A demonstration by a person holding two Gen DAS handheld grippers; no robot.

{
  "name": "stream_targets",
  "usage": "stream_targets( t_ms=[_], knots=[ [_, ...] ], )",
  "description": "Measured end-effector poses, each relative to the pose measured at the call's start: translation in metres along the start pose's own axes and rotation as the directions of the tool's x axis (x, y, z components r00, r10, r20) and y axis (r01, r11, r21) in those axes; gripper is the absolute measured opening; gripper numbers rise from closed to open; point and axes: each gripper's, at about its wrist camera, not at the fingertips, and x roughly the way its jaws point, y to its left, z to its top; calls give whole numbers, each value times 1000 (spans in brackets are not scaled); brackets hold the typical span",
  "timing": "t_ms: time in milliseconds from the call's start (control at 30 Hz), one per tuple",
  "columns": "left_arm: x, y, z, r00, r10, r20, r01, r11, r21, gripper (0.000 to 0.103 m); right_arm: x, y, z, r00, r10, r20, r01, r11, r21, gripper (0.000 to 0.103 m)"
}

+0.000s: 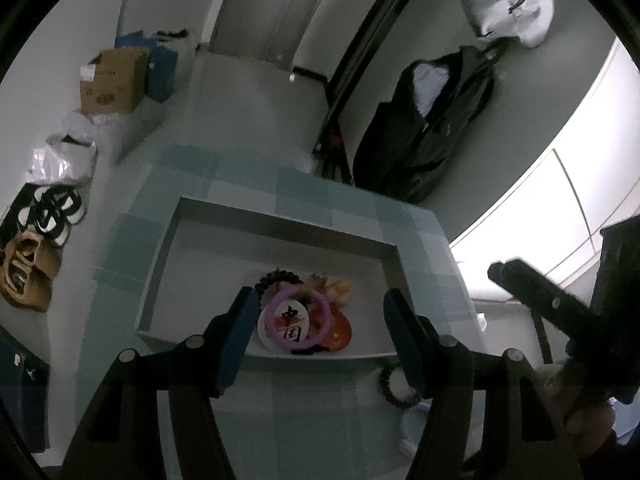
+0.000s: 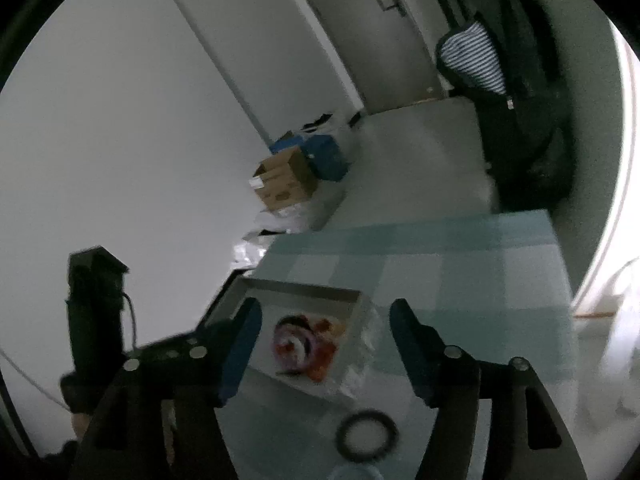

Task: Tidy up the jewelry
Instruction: 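Grasp the light blue ring bracelet with the left gripper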

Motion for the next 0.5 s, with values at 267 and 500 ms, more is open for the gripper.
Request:
stream_targets(
  t_ms=[267,500],
  knots=[
    [-24,-21,-23,999,-17,44,14,997,78,63,-39,-15,-25,997,-70,36,70,997,12,84],
    [-28,-48,-49,999,-10,38,3,986,168,63,-43,-39,-43,997,-77,-8,77,991,108,90]
  ],
)
